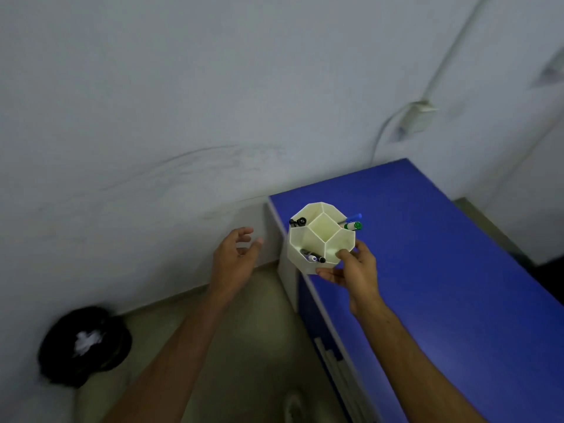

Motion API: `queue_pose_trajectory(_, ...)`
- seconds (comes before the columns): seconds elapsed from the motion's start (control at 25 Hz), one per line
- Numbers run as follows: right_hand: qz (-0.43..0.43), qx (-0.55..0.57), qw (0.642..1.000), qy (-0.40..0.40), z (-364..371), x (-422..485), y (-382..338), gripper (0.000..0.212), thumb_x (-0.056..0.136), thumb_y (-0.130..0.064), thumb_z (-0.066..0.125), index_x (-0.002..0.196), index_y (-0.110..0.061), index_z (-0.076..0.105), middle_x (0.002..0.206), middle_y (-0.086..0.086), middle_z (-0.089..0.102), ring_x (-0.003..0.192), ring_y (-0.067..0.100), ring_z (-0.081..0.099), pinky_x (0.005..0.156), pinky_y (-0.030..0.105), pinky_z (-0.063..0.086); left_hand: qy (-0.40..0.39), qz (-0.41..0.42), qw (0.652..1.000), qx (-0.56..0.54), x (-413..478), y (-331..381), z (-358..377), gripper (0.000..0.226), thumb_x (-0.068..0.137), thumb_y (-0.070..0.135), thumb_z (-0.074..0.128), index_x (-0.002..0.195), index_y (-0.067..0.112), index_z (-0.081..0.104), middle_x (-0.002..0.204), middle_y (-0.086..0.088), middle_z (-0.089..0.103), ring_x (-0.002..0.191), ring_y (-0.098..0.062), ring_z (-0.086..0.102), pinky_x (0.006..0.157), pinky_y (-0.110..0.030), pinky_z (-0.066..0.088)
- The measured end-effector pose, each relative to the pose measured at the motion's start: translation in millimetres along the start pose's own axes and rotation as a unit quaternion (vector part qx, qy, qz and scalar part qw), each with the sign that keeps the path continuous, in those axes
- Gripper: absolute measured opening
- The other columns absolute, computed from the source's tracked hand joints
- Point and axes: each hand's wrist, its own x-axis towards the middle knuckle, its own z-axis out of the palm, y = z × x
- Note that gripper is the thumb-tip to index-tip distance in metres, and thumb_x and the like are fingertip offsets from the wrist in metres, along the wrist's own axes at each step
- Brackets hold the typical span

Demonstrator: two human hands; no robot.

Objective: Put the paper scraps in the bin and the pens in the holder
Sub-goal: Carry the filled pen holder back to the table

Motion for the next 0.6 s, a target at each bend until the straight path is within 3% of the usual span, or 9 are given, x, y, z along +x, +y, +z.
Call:
queue_pose_trajectory(0.24,0.020,0.021,0.994,0.104,-93.1,73.7,-16.1,0.046,0.091,-0.003,0.053,0.136,-0.016,0.048,0.126,0.009,0.058,0.092,0.034,0.070,0.063,0.044,0.063,-0.050,0.020,0.998,0.018,7.2,38.2,91.5,0.030,0.092,0.033,0.062,0.120,0.026,0.057,0.113,0.003,0.061,0.098,-0.017,0.062,0.068,-0.019,0.047)
queue_pose_trajectory(0.6,0.044,0.017,0.990,0.133,-129.6,135.4,-24.5,0.041,0.091,-0.003,0.051,0.131,-0.013,0.049,0.124,0.008,0.054,0.083,0.034,0.070,0.067,0.047,0.063,-0.044,0.030,0.997,0.053,5.4,59.3,131.8,0.031,0.092,0.032,0.063,0.121,0.020,0.061,0.110,0.002,0.063,0.092,-0.016,0.064,0.063,-0.014,0.043)
